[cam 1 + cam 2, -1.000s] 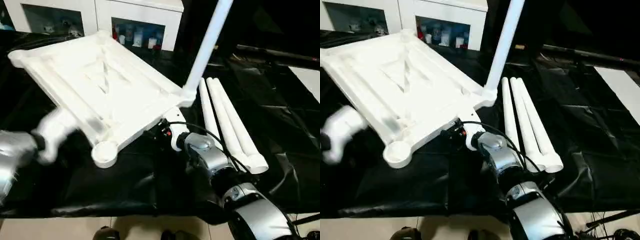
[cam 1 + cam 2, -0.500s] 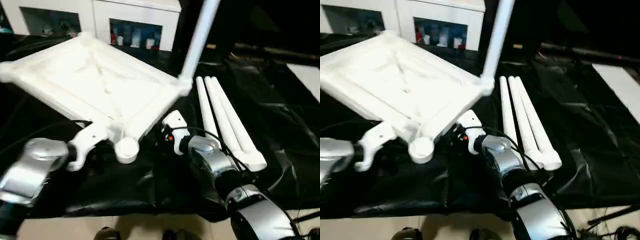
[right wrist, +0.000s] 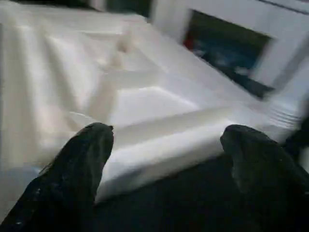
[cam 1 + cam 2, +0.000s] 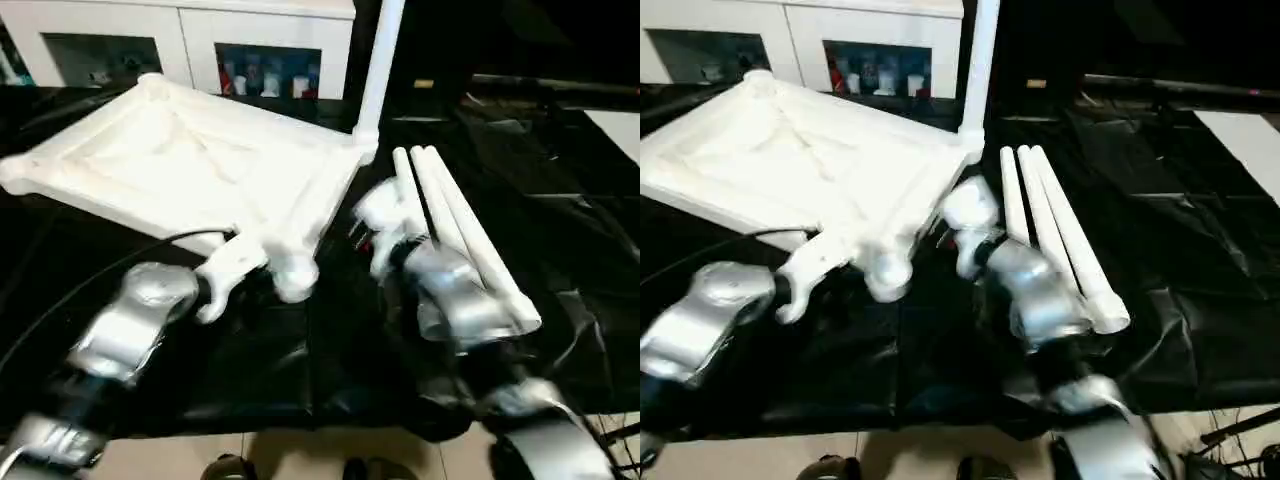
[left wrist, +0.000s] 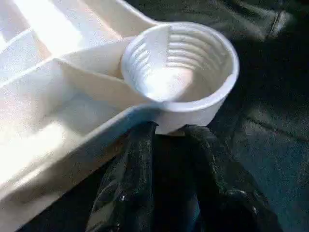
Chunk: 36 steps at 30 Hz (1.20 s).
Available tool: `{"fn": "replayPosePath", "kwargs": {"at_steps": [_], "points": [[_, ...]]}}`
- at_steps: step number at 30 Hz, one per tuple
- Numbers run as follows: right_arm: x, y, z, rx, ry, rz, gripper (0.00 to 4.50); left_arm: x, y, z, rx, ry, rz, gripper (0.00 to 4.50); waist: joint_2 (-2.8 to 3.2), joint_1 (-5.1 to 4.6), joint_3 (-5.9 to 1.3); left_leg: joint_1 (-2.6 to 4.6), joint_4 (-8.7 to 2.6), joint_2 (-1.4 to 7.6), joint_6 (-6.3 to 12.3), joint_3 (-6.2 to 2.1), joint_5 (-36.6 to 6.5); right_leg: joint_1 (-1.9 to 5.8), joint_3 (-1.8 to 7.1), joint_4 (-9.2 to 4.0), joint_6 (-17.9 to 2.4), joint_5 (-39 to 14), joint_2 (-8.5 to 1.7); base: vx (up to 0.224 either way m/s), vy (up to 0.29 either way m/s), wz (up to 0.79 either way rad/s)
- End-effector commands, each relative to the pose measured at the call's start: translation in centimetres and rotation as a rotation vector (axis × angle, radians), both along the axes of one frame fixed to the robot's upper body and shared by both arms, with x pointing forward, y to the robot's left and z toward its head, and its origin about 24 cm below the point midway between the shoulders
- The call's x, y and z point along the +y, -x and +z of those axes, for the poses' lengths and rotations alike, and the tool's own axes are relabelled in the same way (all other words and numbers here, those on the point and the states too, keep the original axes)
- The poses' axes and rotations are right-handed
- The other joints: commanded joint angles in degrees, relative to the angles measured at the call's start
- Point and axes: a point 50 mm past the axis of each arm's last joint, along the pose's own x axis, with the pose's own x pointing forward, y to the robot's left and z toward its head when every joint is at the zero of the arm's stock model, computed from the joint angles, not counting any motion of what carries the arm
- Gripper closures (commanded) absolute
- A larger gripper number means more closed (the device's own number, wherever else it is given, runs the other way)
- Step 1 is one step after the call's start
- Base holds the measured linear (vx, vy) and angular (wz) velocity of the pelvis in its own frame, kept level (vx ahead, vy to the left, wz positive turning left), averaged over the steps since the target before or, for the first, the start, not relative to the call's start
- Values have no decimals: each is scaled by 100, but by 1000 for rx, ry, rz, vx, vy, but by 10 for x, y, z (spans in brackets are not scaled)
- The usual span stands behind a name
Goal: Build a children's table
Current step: Rotate table base, then pick table leg
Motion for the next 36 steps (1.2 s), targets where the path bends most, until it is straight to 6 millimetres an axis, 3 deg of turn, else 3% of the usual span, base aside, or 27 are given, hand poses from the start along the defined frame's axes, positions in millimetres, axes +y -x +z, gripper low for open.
{"fn": "replayPosePath", "kwargs": {"at_steps": [1, 4, 5, 7, 8, 11, 12, 13, 14, 19, 27, 36], "points": [[-8, 6, 14, 75, 15, -2, 45, -1, 3, 13, -27, -2, -55, 316, 169, 1, -478, 166, -430, 156, -87, -130, -1535, 345, 233, -389, -993, -1322, -234, 0, 0, 0], [-20, 1, 19, 132, -18, -169, 12, 5, 12, 27, -21, 31, -97, 312, 172, -39, -448, 137, -448, 167, -131, -139, -1587, 329, 240, -394, -1006, -1545, -263, 0, 0, 0], [-24, 1, 19, 164, -6, -242, 12, 8, 16, 33, -19, 46, -118, 312, 160, -46, -432, 173, -431, 159, -192, -125, -1699, 279, 243, -424, -969, -1755, -253, 0, 0, 0], [-26, 1, 19, 181, 11, -270, 4, 9, 18, 36, -18, 55, -129, 312, 164, -47, -422, 187, -428, 148, -262, -117, -1706, 254, 255, -430, -929, -1885, -237, 0, 0, 0], [-26, 1, 20, 192, 20, -294, 4, 10, 20, 40, -23, 63, -138, 312, 130, -52, -417, 190, -429, 144, -273, -111, -1695, 252, 260, -437, -896, -1888, -227, 0, 0, 0], [-31, -1, 20, 275, 27, -399, 4, 7, 23, 53, -53, 114, -142, 312, 138, -37, -419, 202, -427, 149, -296, -108, -1597, 242, 266, -417, -847, -1894, -234, 0, 0, 0], [-32, -1, 18, 310, 24, -426, 4, 6, 23, 55, -55, 130, -144, 312, 82, -51, -404, 194, -427, 141, -312, -98, -1591, 237, 268, -427, -814, -1946, -225, 0, 0, 0], [-34, 0, 17, 335, 21, -442, 4, 5, 24, 56, -57, 138, -146, 312, 102, -42, -409, 193, -425, 139, -322, -105, -1574, 242, 270, -419, -796, -1964, -236, 0, 0, 0], [-35, 0, 13, 373, 22, -456, 4, 3, 25, 56, -57, 153, -152, 312, 76, -42, -401, 196, -429, 145, -326, -101, -1564, 231, 272, -428, -737, -1990, -234, 0, 0, 0], [-37, 9, 9, 487, 13, -476, 4, -2, 33, 57, -42, 166, -163, 312, 77, -30, -389, 180, -440, 139, -334, -100, -1419, 237, 280, -408, -628, -1852, -229, 0, 0, 0], [-36, 18, -5, 662, 0, -478, 4, -4, 38, 54, -13, 140, -179, 312, 66, -24, -387, 194, -436, 132, -382, -101, -1433, 223, 290, -446, -465, -2098, -238, 0, 0, 0], [-35, 24, -20, 778, -26, -456, 21, -8, 40, 54, 3, 149, -186, 312, 55, -9, -433, 189, -420, 134, -403, -89, -1226, 250, 286, -411, -556, -1833, -241, 0, 0, 0]]}}
